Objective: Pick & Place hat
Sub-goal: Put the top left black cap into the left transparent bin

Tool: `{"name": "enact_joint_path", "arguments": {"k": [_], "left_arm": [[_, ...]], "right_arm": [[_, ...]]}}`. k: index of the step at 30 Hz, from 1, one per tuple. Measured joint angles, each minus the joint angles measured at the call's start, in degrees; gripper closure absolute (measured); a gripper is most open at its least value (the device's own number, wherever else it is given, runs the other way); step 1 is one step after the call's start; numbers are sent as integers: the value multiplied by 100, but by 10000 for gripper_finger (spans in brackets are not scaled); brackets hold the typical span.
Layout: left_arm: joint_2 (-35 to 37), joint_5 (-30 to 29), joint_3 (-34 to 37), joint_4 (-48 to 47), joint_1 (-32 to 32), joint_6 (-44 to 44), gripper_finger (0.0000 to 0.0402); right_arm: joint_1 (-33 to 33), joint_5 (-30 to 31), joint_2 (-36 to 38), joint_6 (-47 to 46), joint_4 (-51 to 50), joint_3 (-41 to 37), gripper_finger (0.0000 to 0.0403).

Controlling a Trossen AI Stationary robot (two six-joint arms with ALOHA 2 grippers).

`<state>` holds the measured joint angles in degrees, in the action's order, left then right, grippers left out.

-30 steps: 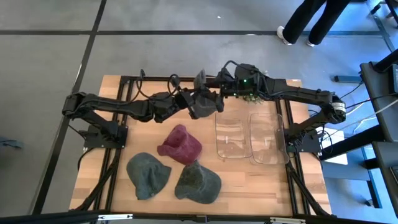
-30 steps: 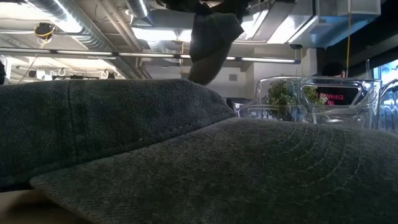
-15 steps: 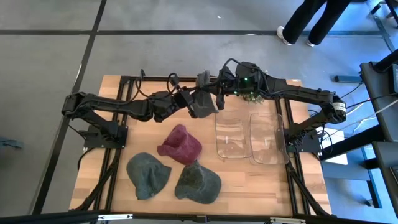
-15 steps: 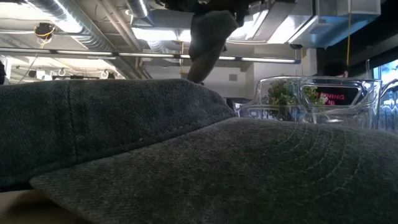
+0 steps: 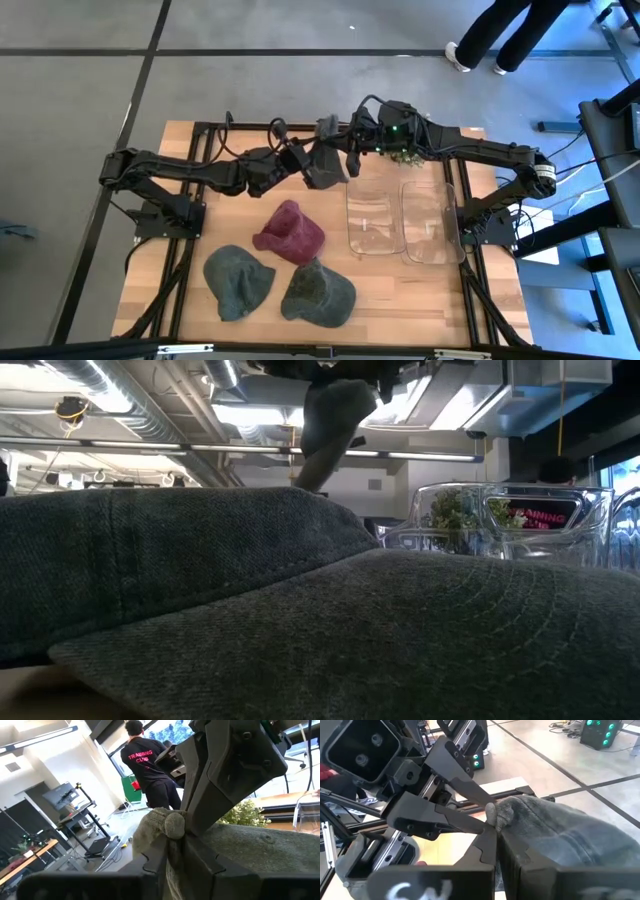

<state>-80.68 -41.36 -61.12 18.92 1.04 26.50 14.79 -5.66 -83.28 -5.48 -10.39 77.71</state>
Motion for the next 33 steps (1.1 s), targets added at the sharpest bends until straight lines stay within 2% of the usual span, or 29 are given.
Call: {"name": "enact_joint_path", "arguments": {"k": [7,13,17,22,27,33], "left_arm": [[200,-457,-4,-93,-184,288,282],[631,-225,-2,-762,-255,251,270],[882,-407,-2,-1187,-189,-46,273],[1016,-668,-2,-1303,35,-179,272],[1008,-650,-2,-1314,305,-380,274],[981,-111,-2,-1325,575,-761,272]], "right_arm": [[3,3,109,79,-21,-2,396],[150,63,530,281,-487,2,397],[247,-324,824,504,-1731,334,397],[273,-1125,837,1582,-3779,1219,397],[271,-1897,676,2016,-4998,1970,397],[140,-1968,495,2948,-5956,2017,397]]}}
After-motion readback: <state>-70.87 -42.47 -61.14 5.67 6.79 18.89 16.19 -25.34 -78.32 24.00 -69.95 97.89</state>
